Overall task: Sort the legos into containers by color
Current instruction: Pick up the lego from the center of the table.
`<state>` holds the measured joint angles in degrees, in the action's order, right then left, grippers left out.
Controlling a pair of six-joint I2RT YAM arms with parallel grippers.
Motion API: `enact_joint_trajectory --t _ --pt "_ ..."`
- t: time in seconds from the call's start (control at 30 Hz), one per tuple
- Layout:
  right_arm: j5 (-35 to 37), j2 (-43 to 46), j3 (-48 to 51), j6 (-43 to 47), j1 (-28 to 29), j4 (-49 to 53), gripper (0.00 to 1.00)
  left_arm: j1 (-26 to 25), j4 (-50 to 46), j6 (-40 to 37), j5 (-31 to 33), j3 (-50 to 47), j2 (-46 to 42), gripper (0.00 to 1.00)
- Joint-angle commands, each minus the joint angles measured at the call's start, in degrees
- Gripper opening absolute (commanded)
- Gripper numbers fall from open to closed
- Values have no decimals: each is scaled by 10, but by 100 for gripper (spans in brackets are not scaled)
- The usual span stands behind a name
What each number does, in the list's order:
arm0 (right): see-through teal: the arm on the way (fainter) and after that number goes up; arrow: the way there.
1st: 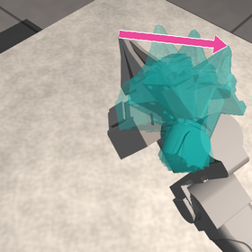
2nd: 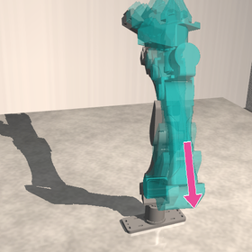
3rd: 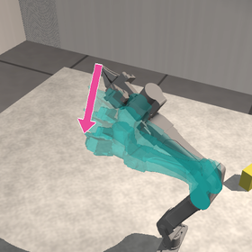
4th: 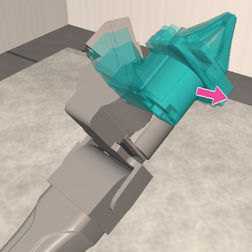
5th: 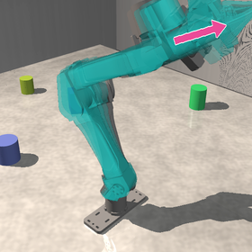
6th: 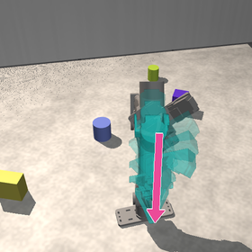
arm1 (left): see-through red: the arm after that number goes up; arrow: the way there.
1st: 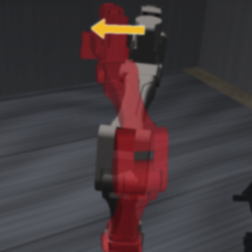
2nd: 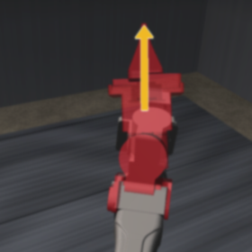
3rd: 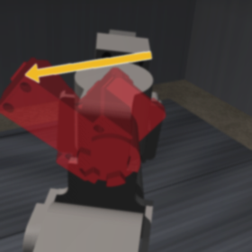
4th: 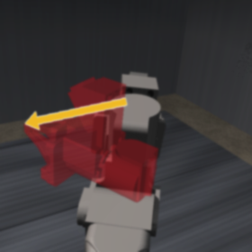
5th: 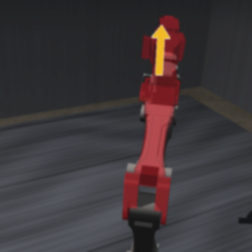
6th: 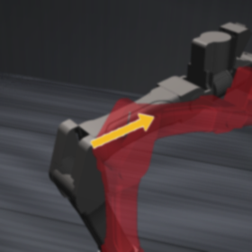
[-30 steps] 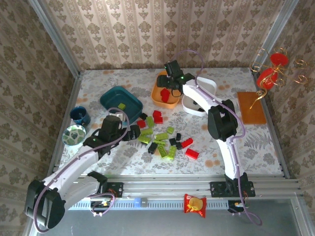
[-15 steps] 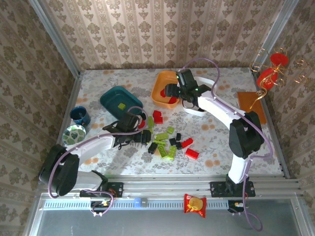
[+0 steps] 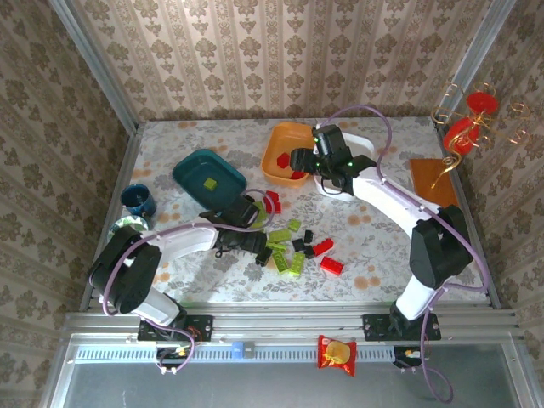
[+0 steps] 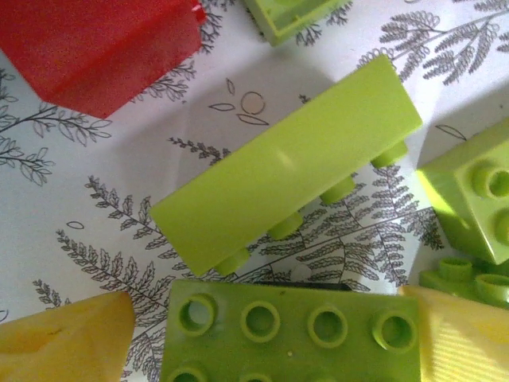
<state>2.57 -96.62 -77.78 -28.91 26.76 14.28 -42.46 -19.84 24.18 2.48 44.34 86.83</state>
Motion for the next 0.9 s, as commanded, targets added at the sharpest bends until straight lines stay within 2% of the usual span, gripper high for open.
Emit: enact_joint_trajectory --t 0.0,0.23,0.53,0.63,0.73,0.87 --pt "11 21 10 -11 -3 -10 70 -10 -13 -9 23 14 5 79" --pt "12 21 11 -14 -6 -11 71 -12 -7 -3 23 2 -11 59" --pt "8 28 21 -21 -6 -14 70 -3 -60 -5 34 35 -119 58" --pt "9 39 34 -24 -6 -19 70 47 -63 -12 24 60 -144 58" --pt "10 50 50 -27 -6 -22 70 127 -27 -13 13 85 -136 58" --pt "8 62 71 -35 -6 -22 70 193 33 -23 22 146 -54 59"
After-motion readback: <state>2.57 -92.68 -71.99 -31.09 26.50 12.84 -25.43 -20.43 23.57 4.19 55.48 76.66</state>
